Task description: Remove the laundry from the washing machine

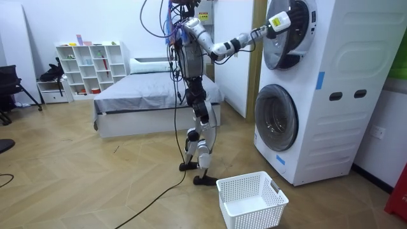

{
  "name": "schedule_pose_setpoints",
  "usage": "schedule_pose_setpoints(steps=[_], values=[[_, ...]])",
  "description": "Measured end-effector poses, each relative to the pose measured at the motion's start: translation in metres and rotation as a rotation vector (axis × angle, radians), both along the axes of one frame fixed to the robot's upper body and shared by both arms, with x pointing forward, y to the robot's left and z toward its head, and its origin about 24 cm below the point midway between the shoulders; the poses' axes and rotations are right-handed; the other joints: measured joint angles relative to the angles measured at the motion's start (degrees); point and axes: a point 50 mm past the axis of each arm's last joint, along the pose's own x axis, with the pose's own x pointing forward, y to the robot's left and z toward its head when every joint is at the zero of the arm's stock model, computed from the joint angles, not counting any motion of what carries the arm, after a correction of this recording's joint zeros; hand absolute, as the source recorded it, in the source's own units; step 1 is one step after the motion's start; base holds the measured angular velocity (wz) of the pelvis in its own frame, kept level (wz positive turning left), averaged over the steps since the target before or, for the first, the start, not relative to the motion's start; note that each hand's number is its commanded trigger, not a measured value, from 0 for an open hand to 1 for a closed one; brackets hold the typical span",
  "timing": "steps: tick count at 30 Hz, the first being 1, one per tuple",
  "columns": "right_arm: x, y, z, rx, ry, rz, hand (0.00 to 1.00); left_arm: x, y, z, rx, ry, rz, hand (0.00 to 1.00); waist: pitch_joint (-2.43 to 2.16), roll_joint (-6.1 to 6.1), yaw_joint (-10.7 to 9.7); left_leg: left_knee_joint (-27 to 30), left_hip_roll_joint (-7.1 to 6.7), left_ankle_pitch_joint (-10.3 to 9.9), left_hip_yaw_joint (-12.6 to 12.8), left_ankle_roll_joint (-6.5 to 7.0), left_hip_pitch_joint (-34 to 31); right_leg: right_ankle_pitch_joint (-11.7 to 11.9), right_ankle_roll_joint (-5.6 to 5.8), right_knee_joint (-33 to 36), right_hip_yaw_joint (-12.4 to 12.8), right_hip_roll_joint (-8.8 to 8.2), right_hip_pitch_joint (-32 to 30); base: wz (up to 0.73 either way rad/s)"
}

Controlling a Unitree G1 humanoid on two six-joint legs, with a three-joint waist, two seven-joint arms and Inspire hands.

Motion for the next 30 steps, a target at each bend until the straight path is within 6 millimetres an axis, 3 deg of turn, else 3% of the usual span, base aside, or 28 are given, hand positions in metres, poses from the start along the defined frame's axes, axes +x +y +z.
schedule_pose_setpoints(steps=[5,11,16,21,26,30], values=[[-0.020,0.007,-0.006,0.034,-0.050,0.047,0.00,-0.006,-0.003,-0.002,-0.019,0.002,0.027,0.00,0.23,0.41,-0.4,-0.2,0.24,-0.2,0.1,-0.42,0.0,0.0,-0.06,0.0,0.0,0.26,-0.1,0.00],[-0.041,0.014,-0.012,0.057,-0.095,0.101,0.00,-0.019,-0.003,-0.003,-0.014,0.026,0.043,0.00,0.17,0.51,-1.5,-0.2,0.27,-0.5,0.0,-0.44,-0.4,0.3,-0.25,0.0,0.0,0.34,-0.2,0.00],[-0.049,0.015,-0.012,0.051,-0.109,0.120,0.00,-0.022,-0.003,-0.003,-0.015,0.015,0.040,0.00,-0.47,1.61,-1.9,-0.1,0.24,-0.6,0.1,-0.35,-0.3,0.5,-0.66,0.1,0.0,0.28,-0.1,0.00],[-0.057,0.021,-0.003,0.078,-0.139,0.194,0.00,-0.028,-0.006,-0.004,-0.033,0.012,0.061,0.00,-0.35,2.68,-3.2,-0.5,0.23,-0.6,0.2,-0.34,-0.5,0.2,-0.34,0.2,0.1,0.29,-0.5,0.01],[-0.065,0.028,0.005,0.119,-0.168,0.269,0.00,-0.031,-0.007,-0.004,-0.045,-0.006,0.072,0.00,-0.36,2.82,-4.6,-0.7,0.21,-0.6,0.2,-0.35,-0.8,-0.1,-0.55,0.8,0.1,0.19,-1.3,0.00],[-0.069,0.031,0.013,0.125,-0.202,0.288,0.00,-0.030,-0.008,-0.004,-0.050,-0.026,0.066,0.00,-0.38,2.61,-4.5,-0.5,0.14,-0.6,0.6,-0.32,-0.8,-0.3,-0.45,1.0,0.9,0.32,-1.6,-0.07]])
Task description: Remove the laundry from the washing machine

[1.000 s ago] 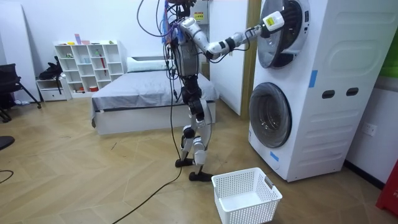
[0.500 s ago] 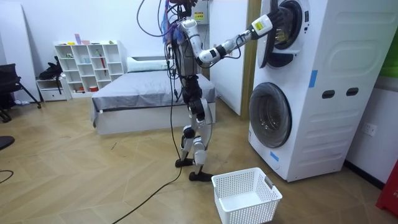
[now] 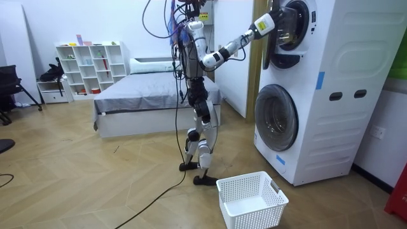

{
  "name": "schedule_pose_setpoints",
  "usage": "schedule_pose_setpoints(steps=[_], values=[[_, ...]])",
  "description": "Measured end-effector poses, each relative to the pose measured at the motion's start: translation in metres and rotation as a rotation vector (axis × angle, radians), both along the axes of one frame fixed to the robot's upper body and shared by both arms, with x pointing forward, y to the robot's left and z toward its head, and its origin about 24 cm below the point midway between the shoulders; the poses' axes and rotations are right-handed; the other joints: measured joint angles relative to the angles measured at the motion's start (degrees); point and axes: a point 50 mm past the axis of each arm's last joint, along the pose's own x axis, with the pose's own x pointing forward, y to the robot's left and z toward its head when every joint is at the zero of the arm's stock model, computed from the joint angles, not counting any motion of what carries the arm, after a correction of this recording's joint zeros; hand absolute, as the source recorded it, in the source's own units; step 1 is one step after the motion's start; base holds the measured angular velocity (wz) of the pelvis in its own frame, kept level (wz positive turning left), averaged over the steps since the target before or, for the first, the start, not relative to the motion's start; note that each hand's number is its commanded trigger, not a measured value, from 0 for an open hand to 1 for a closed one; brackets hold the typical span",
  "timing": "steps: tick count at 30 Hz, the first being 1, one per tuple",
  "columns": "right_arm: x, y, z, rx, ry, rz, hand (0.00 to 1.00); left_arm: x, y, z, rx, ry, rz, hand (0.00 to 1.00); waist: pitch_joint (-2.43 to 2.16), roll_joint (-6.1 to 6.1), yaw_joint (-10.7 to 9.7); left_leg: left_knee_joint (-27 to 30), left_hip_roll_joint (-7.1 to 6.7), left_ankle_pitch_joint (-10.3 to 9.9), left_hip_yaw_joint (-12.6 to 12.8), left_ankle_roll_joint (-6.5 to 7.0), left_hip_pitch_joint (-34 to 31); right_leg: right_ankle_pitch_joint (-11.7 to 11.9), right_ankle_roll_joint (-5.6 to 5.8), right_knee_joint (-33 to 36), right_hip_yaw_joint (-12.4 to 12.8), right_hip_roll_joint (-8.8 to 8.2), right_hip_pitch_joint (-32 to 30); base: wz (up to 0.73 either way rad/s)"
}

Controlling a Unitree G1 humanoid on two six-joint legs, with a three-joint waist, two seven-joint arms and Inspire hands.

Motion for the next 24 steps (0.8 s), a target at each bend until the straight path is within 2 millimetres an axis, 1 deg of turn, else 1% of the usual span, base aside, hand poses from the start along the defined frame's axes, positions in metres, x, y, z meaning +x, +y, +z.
schedule_pose_setpoints(steps=[4,8,13,16,22,24], values=[[-0.007,0.004,0.010,-0.026,-0.053,0.022,0.00,-0.001,-0.003,-0.002,-0.009,0.000,0.001,0.00,0.02,-0.30,-0.1,0.3,-0.02,0.0,1.0,0.00,0.0,0.0,0.06,-0.1,0.5,-0.02,-0.1,-0.10],[-0.014,0.007,0.021,-0.053,-0.108,0.037,0.00,-0.001,-0.005,-0.003,-0.020,-0.010,0.020,0.00,0.03,-0.65,0.0,0.4,-0.01,0.0,1.3,0.00,0.0,-0.1,0.07,-0.2,0.9,0.09,0.0,-0.01],[-0.029,0.016,0.039,-0.075,-0.216,0.081,0.00,-0.001,-0.006,-0.004,-0.024,-0.001,0.024,0.00,0.13,-0.91,0.0,0.5,0.04,0.0,2.4,0.00,0.0,-0.3,0.11,-0.3,0.8,0.02,0.1,0.01],[-0.037,0.020,0.047,-0.089,-0.270,0.118,0.00,-0.001,-0.005,-0.004,-0.023,-0.004,0.024,0.00,0.14,-0.91,0.1,0.6,0.01,0.0,2.6,0.00,0.0,-0.4,0.24,-0.2,0.8,-0.06,0.2,0.06],[-0.042,0.028,0.060,-0.116,-0.352,0.191,0.00,0.003,-0.004,-0.003,-0.014,-0.018,0.030,0.00,0.09,-1.06,0.2,0.6,-0.10,0.0,2.6,0.00,0.0,-0.4,0.34,-0.2,0.6,-0.23,0.3,0.01],[-0.042,0.028,0.060,-0.124,-0.358,0.202,0.00,0.004,-0.003,-0.003,0.002,-0.023,0.033,0.00,0.10,-1.04,0.2,0.6,-0.10,0.0,2.6,0.00,0.0,-0.5,0.37,-0.2,0.4,-0.30,0.5,0.07]])
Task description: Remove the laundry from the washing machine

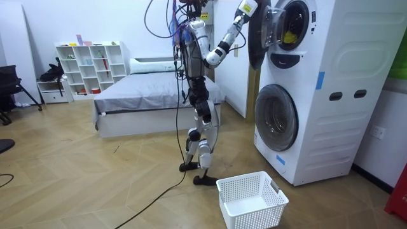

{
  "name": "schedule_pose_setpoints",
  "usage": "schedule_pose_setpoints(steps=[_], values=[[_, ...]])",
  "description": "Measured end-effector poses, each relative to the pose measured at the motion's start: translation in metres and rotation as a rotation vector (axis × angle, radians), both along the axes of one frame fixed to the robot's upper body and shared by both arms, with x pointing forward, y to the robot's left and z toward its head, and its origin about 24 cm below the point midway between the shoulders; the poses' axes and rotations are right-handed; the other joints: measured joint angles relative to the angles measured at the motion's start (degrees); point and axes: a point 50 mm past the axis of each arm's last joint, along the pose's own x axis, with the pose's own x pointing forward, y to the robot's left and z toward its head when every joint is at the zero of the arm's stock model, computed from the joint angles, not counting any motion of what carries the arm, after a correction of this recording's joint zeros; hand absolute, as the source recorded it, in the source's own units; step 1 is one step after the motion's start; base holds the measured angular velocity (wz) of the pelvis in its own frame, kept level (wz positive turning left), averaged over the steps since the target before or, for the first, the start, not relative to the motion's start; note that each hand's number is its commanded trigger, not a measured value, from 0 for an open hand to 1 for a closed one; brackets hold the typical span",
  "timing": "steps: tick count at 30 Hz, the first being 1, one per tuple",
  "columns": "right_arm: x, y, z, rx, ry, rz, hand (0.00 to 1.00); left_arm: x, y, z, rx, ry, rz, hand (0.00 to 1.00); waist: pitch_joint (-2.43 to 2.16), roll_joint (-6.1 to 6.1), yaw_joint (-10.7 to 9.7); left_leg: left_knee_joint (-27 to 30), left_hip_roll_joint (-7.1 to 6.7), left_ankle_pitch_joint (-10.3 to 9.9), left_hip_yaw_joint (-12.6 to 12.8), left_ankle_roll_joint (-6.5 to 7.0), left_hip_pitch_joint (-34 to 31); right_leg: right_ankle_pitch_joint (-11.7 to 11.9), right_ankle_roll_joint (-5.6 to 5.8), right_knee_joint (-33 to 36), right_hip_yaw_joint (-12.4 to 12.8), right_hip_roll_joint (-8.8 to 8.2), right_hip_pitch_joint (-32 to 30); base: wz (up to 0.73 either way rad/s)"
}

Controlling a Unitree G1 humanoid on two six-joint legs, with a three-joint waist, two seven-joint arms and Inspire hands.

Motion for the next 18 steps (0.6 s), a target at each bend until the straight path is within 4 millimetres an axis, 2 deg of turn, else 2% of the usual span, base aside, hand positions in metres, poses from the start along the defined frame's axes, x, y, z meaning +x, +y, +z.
schedule_pose_setpoints(steps=[10,18], values=[[0.000,0.006,-0.003,0.026,0.035,0.150,0.00,-0.001,0.000,0.000,-0.001,0.002,-0.001,0.00,0.41,0.62,0.2,-0.1,0.08,0.0,0.0,0.00,0.0,0.0,0.00,0.0,-0.4,0.00,0.1,0.01],[0.000,0.021,-0.013,0.127,0.055,0.354,0.00,0.006,-0.004,-0.001,-0.018,-0.003,-0.035,0.00,0.43,0.87,0.7,-0.2,0.19,0.0,0.0,0.00,0.0,0.0,-0.20,0.1,-0.4,0.14,-0.1,0.00]])
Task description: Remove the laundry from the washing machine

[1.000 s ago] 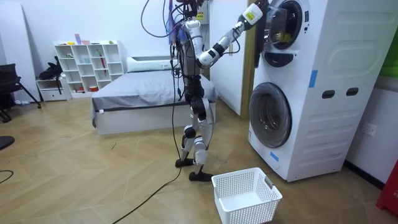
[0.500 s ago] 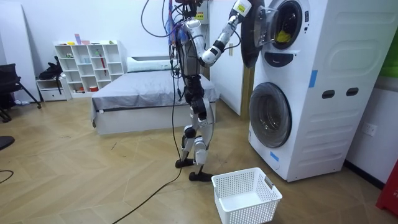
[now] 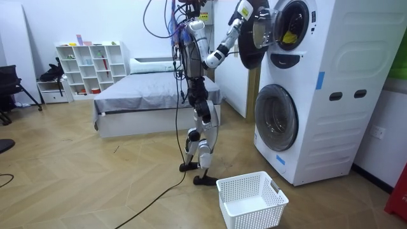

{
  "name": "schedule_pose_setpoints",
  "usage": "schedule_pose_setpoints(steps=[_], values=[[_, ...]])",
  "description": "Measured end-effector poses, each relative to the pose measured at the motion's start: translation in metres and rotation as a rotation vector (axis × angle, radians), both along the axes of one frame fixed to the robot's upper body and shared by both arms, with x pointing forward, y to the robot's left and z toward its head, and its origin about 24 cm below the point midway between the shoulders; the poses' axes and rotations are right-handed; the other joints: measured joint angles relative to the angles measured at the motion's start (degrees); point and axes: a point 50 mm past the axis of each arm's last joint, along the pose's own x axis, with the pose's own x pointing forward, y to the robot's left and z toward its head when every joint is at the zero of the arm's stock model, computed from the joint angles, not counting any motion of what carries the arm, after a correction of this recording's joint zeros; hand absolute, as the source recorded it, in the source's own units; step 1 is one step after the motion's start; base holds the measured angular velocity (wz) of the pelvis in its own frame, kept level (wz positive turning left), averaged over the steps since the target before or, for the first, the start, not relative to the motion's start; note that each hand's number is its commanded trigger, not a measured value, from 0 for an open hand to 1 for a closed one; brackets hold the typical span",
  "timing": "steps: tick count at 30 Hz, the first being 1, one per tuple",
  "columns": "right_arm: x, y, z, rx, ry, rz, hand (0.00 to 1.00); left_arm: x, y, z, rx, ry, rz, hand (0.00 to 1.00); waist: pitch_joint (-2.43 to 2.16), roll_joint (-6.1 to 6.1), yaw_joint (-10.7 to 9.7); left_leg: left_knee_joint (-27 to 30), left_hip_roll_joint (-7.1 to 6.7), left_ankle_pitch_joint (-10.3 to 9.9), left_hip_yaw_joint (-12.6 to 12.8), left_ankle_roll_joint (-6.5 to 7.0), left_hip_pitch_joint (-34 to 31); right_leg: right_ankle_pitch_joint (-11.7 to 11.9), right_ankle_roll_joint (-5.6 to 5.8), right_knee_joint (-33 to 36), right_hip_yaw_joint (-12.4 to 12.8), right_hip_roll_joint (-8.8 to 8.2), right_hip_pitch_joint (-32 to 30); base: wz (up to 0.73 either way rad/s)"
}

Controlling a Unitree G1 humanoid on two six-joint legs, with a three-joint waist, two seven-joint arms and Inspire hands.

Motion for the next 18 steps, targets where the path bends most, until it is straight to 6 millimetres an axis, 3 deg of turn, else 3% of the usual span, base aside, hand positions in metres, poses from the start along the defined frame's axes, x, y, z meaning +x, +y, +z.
schedule_pose_setpoints(steps=[8,18], values=[[-0.003,0.019,-0.008,0.027,0.020,0.219,0.00,0.007,-0.002,0.000,-0.013,-0.017,-0.020,0.00,-0.08,0.09,2.4,-0.5,0.12,0.0,-0.2,-0.03,0.0,0.2,-0.18,0.1,-0.1,0.10,0.1,0.01],[-0.010,0.058,-0.018,0.010,0.060,0.458,0.00,0.015,-0.014,-0.003,-0.041,-0.017,-0.112,0.00,-0.04,0.96,5.4,-0.5,-0.02,0.0,-0.9,0.00,-0.2,0.2,-0.07,0.0,-1.5,-0.33,0.3,0.04]])
